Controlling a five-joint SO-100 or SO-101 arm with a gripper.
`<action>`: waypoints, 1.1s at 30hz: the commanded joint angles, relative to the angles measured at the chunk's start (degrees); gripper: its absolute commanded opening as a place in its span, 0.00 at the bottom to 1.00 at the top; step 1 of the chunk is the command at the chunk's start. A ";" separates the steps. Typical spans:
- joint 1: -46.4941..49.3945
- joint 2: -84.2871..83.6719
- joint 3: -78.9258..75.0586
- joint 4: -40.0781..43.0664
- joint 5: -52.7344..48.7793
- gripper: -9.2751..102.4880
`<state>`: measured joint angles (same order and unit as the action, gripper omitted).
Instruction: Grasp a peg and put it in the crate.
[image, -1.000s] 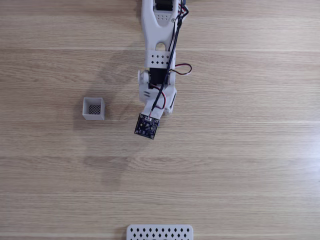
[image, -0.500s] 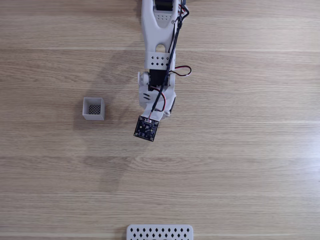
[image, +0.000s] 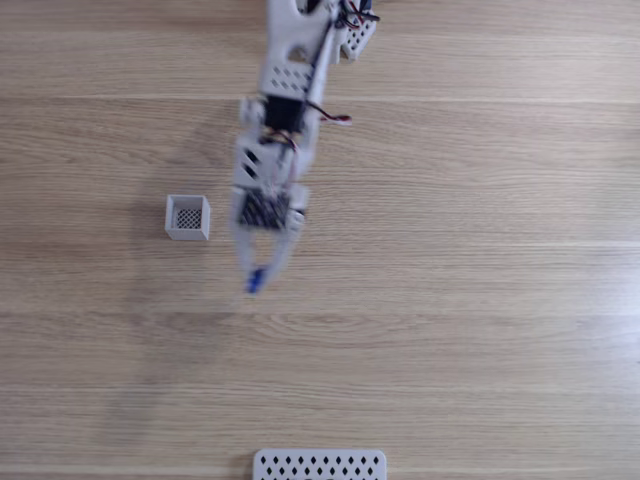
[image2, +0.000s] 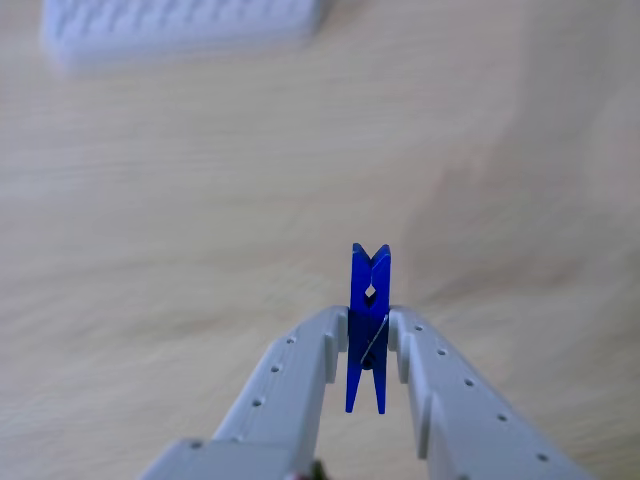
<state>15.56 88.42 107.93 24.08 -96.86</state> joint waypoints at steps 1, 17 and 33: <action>8.88 11.16 10.20 -22.41 -8.44 0.08; 21.53 14.77 25.93 -31.90 -6.15 0.08; 17.58 19.25 26.02 -21.71 -4.83 0.08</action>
<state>34.28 101.60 134.38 2.29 -102.13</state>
